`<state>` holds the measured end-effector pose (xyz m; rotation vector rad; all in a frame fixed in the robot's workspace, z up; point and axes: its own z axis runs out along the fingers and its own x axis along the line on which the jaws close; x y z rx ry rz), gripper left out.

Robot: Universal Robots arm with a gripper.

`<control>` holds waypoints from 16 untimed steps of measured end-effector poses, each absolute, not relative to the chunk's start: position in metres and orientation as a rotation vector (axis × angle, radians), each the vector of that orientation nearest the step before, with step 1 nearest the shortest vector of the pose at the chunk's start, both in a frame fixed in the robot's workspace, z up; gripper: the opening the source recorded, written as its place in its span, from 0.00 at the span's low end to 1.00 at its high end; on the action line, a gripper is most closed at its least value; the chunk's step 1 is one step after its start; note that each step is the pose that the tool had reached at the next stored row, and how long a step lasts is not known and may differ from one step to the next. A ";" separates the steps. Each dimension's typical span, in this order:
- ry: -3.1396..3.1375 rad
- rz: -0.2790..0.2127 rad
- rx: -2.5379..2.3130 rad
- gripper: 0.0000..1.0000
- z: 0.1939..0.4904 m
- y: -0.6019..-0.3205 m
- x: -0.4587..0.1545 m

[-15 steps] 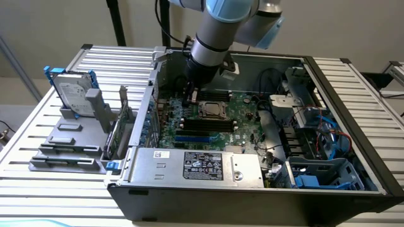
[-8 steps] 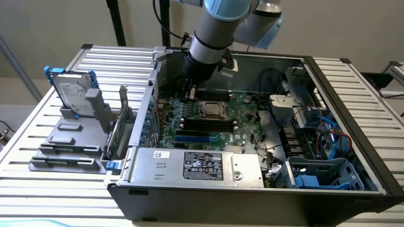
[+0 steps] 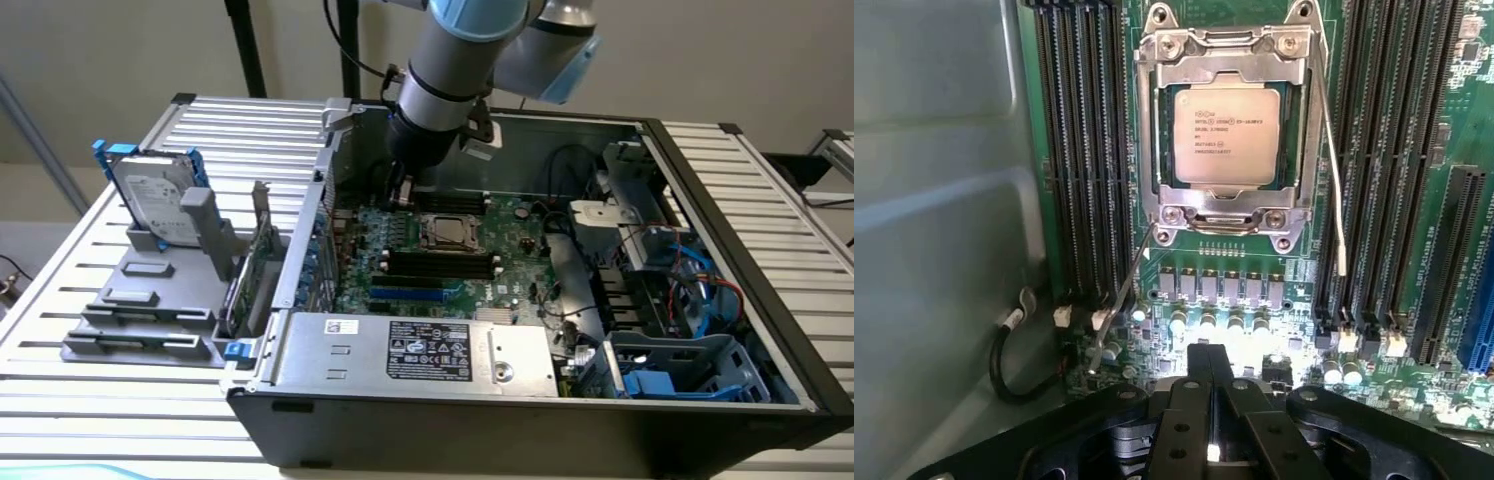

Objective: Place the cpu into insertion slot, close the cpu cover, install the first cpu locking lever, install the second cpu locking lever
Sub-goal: 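Install the first cpu locking lever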

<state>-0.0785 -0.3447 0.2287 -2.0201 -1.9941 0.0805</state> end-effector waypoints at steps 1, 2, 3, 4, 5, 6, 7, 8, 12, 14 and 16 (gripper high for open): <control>-1.991 0.080 -2.023 0.11 0.229 -0.345 -0.079; -1.982 0.078 -2.032 0.11 0.229 -0.345 -0.079; -1.971 0.076 -2.042 0.11 0.229 -0.345 -0.079; -1.958 0.073 -2.054 0.11 0.229 -0.345 -0.079; -1.945 0.070 -2.066 0.11 0.229 -0.345 -0.079; -1.931 0.067 -2.079 0.11 0.229 -0.345 -0.079; -1.916 0.064 -2.091 0.11 0.229 -0.345 -0.079; -1.902 0.060 -2.104 0.11 0.229 -0.345 -0.079; -1.843 0.046 -2.151 0.11 0.230 -0.345 -0.079; -1.815 0.038 -2.172 0.11 0.230 -0.345 -0.079; -1.789 0.029 -2.189 0.11 0.231 -0.345 -0.079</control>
